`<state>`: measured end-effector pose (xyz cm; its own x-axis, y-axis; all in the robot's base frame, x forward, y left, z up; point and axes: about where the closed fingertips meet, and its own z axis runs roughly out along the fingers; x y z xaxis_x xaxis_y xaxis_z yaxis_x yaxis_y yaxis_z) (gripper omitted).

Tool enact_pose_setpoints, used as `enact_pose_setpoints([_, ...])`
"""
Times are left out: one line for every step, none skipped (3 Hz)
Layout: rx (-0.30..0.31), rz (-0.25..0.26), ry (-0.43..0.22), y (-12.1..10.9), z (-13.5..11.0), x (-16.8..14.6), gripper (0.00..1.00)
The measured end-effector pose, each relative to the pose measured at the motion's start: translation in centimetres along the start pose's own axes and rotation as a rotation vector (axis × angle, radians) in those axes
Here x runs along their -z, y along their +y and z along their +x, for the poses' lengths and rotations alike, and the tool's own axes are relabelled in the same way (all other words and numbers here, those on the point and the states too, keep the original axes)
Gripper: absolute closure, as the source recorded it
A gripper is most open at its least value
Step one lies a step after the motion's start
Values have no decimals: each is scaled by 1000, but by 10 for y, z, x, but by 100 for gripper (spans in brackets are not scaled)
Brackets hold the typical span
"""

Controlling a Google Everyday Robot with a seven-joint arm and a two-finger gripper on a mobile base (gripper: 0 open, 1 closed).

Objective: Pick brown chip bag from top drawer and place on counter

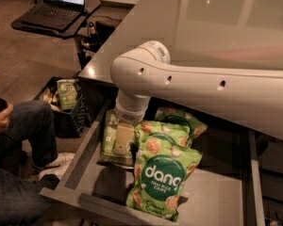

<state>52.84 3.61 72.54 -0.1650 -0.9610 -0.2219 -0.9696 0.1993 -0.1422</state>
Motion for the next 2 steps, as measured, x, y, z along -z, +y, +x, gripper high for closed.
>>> enact_pose_setpoints([-3,-34,-20,-1,-10,-11,5])
enact_pose_setpoints([-3,-44,-30,-7,-19,-19,5])
